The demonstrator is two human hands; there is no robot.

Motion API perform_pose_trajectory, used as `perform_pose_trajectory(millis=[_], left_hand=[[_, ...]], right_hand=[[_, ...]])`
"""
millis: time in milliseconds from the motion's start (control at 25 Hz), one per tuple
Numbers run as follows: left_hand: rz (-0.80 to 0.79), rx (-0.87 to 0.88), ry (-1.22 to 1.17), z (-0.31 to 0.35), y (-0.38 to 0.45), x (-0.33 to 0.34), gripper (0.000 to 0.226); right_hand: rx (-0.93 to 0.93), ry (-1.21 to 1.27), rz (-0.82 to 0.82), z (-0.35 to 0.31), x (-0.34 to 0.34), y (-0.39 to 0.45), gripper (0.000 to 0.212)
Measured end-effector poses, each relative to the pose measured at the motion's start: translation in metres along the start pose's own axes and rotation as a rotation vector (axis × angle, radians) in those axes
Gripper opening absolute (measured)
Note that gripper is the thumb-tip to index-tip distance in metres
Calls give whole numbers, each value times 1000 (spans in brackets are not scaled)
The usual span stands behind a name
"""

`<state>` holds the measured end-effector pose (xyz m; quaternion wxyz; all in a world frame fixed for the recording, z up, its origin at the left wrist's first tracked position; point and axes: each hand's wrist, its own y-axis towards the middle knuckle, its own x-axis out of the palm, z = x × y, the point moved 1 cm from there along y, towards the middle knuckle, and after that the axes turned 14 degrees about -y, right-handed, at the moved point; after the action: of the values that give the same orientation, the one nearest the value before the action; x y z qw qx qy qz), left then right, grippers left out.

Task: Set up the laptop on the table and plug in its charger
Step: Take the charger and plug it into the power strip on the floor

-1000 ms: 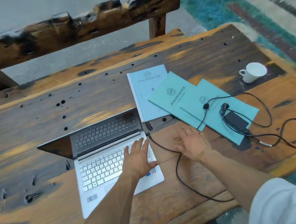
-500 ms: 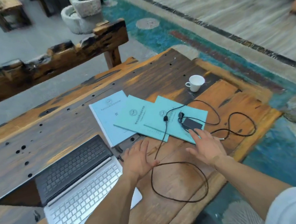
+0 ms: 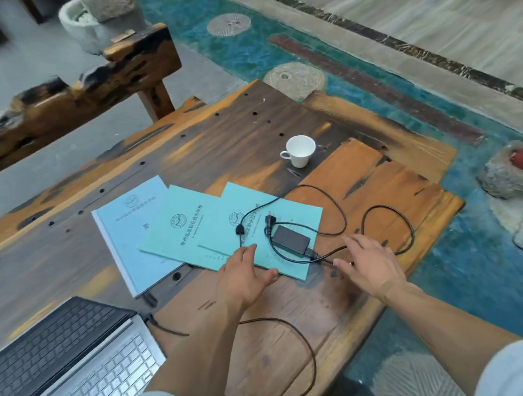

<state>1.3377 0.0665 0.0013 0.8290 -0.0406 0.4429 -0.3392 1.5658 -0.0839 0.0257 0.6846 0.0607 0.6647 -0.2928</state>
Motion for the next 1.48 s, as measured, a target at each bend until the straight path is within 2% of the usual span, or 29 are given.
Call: perform_pose_trajectory(millis=[200, 400, 560, 800, 1080, 1280, 1480], left_hand=[[-20, -182, -33, 14, 50, 25, 69], [38, -405, -312, 18, 90, 46, 54], [102, -484, -387, 19, 102, 61, 43], [184, -514, -466, 20, 102, 62, 15], [208, -373, -703, 46, 63, 35, 7], [158, -289, -863, 74, 35, -1, 10], [5, -145, -854, 107, 5, -25, 2]], right_hand=[[-129, 7, -12, 6, 5, 60, 50], [-271, 52, -152, -21, 16, 119, 58], [-321, 51, -221, -48, 34, 135, 64], [-298, 3, -166, -63, 44, 138, 54], [-167, 200, -98, -22, 5, 134, 52], [106, 508, 35, 26, -43, 113, 55], [359, 761, 232, 84, -88, 62, 52]])
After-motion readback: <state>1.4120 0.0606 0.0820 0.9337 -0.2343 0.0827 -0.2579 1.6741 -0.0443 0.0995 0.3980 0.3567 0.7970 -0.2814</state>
